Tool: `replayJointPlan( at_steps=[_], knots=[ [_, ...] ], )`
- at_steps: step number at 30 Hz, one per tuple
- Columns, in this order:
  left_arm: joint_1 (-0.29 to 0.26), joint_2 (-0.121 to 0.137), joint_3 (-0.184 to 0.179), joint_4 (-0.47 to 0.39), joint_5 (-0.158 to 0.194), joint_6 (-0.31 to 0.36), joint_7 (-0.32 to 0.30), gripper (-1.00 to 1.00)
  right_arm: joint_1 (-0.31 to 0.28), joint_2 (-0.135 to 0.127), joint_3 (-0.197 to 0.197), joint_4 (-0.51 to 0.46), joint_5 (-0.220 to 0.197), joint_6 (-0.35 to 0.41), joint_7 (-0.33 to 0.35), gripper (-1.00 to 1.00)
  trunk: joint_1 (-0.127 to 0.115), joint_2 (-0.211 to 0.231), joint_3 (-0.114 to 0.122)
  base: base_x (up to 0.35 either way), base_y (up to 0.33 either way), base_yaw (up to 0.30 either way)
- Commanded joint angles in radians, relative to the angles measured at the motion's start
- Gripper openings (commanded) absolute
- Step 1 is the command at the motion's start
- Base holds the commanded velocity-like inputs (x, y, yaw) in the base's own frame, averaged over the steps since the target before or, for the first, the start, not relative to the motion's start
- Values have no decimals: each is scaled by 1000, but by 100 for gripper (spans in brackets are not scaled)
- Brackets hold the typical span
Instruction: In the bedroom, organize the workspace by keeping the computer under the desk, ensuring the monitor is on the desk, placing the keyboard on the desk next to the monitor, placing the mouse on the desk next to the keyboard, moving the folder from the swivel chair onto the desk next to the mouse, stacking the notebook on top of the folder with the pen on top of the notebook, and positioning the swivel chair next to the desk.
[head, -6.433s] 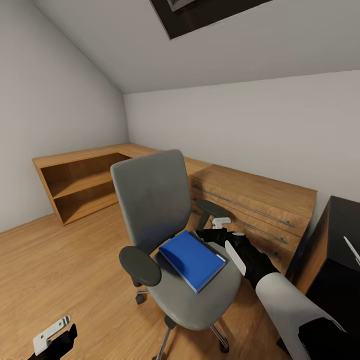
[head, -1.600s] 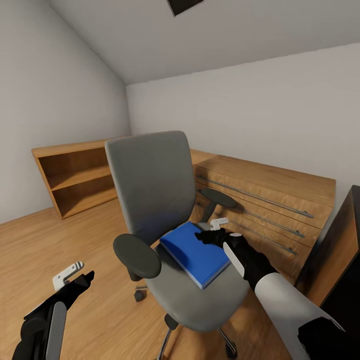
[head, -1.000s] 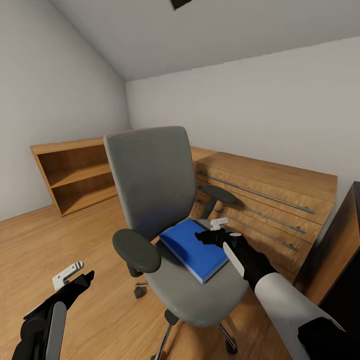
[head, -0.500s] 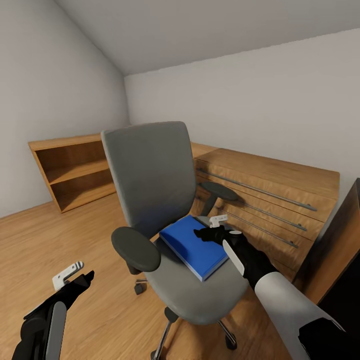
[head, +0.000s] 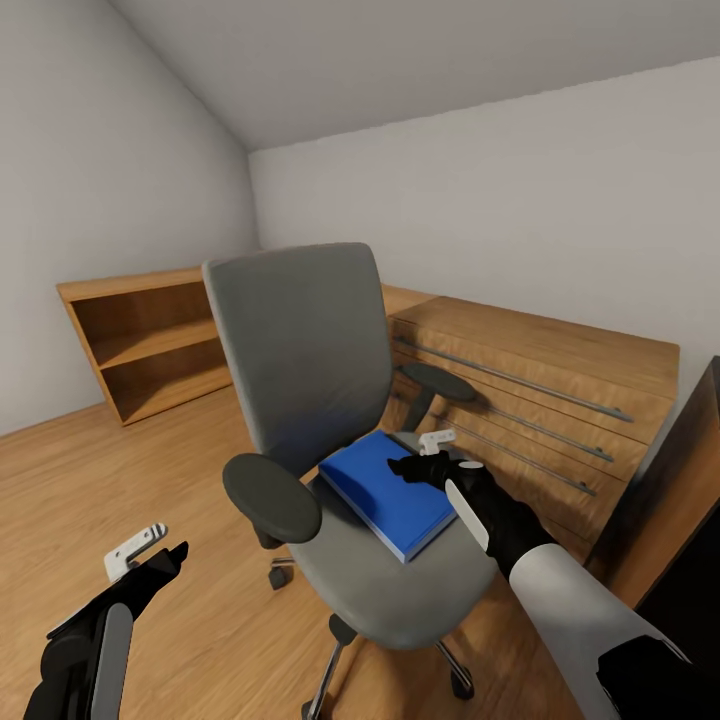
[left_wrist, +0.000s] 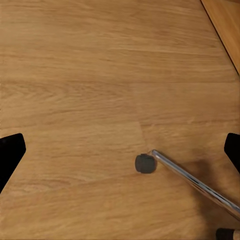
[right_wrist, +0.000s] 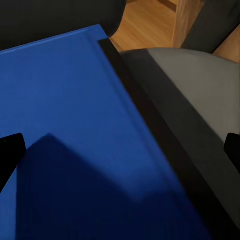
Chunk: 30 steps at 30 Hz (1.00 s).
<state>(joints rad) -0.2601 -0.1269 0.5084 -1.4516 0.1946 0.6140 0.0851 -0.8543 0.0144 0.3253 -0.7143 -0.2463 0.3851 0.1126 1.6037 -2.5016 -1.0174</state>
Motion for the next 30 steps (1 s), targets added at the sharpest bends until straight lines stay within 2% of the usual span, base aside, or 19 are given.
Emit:
replayJointPlan(
  at_steps=[1, 16, 24, 30],
  knots=[
    [-1, -1, 1, -1, 11, 5, 7, 100, 0, -1, 1, 38, 2, 5, -1, 100, 0, 0, -1, -12, 0, 0],
    [-1, 2, 2, -1, 11, 1, 7, 100, 0, -1, 1, 38, 4, 5, -1, 100, 0, 0, -1, -97, 0, 0],
    [-1, 3, 4, -1, 11, 2, 7, 100, 0, -1, 1, 38, 4, 5, -1, 100, 0, 0, -1, -212, 0, 0],
    [-1, 3, 4, -1, 11, 1, 7, 100, 0, -1, 1, 38, 4, 5, 0, 100, 0, 0, -1, -36, 0, 0]
  ],
)
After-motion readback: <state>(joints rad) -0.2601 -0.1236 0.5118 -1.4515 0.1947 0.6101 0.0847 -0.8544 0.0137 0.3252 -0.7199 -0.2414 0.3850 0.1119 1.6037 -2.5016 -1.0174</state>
